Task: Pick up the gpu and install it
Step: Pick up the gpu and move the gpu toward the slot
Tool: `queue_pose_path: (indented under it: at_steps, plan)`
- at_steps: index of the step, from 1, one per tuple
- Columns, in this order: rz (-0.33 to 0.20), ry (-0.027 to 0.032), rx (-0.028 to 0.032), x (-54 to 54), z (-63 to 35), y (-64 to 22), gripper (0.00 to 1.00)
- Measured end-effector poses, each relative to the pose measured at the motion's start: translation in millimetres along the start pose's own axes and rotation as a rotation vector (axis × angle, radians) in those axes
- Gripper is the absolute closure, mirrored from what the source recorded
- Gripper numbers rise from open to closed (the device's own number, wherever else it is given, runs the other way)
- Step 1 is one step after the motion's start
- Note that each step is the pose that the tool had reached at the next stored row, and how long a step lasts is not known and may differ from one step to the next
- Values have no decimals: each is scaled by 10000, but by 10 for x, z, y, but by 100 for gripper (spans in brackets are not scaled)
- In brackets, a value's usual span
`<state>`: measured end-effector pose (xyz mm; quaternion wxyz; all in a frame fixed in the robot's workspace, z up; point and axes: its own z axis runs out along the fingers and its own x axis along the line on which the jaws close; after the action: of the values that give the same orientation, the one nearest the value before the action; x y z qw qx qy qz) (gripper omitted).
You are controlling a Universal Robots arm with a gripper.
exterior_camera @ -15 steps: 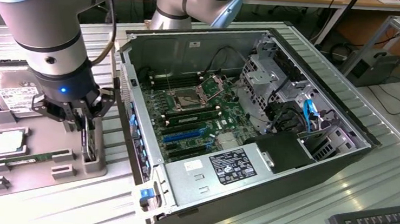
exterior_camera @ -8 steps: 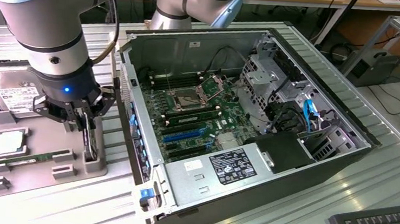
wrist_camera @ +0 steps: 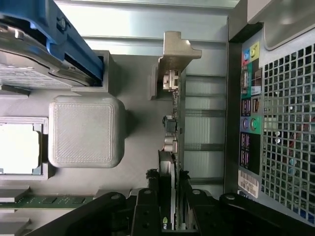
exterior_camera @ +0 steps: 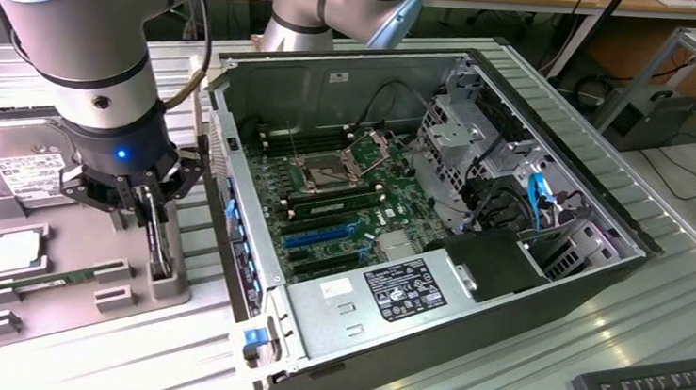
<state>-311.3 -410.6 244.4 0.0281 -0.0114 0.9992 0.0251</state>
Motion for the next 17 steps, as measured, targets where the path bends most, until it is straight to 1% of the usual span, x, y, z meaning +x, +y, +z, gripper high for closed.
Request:
queue_pose_path:
  at_steps: [6,11,14,17]
  plan:
    - [2,13,-1,-8,-141,7,74]
    - [3,44,-2,-19,-335,17,74]
    - [5,82,-4,-27,-476,24,74]
    - [8,141,-4,-38,-611,30,74]
